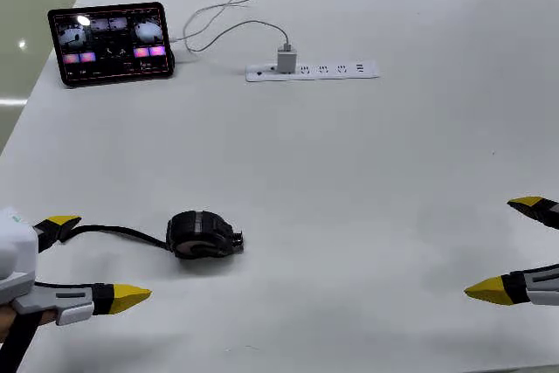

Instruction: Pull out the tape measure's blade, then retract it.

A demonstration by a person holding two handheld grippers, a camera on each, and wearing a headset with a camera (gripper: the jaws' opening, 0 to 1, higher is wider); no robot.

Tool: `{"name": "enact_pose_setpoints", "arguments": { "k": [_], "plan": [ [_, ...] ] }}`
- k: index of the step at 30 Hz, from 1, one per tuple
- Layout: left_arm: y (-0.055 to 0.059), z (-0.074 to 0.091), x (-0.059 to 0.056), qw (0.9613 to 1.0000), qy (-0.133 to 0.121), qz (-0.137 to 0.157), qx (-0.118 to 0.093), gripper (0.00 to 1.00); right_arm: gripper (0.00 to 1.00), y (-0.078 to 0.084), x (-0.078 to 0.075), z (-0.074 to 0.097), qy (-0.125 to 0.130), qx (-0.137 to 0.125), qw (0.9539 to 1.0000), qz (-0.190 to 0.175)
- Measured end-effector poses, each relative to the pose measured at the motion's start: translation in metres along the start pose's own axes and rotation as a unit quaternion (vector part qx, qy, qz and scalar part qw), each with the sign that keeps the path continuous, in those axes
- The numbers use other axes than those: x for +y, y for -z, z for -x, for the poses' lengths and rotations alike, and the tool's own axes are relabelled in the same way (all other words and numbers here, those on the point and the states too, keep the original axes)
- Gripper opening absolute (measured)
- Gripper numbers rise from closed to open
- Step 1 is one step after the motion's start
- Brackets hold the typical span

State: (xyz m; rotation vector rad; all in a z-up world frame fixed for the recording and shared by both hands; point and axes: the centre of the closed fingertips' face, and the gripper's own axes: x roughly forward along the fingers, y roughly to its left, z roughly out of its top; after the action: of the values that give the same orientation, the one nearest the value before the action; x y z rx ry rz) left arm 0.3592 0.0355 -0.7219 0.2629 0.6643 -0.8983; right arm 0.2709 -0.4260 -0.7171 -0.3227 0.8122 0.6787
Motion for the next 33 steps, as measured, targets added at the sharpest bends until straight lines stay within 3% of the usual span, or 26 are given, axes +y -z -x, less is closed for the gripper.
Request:
{"name": "enact_pose_setpoints", "arguments": {
  "k": [7,16,20,22,25,33],
  "plan": [
    [-0.004,-0.002,0.001,0.9998,0.009,-0.017,0.004,0.99,0.99,-0.002,-0.003,0.001,-0.005,0.009,0.9999,0.007],
    [-0.019,-0.005,-0.002,0.9985,0.027,-0.047,0.001,0.99,0.99,-0.015,0.0,-0.002,-0.018,0.008,0.9997,0.012],
    [-0.023,-0.006,-0.004,0.9979,0.034,-0.055,0.002,0.99,0.99,-0.027,0.003,-0.003,-0.02,-0.004,0.9996,0.017],
    [-0.026,-0.007,-0.006,0.9964,0.037,-0.077,0.001,0.99,0.99,-0.033,0.003,-0.004,-0.017,-0.007,0.9995,0.025],
    [-0.025,-0.01,-0.011,0.995,0.05,-0.085,0.016,0.99,0.99,-0.044,0.005,-0.007,-0.022,-0.013,0.9992,0.03],
    [-0.03,-0.021,-0.017,0.9907,0.074,-0.11,0.03,0.99,0.99,-0.062,0.012,-0.019,-0.038,-0.026,0.9972,0.059]
  ]
}}
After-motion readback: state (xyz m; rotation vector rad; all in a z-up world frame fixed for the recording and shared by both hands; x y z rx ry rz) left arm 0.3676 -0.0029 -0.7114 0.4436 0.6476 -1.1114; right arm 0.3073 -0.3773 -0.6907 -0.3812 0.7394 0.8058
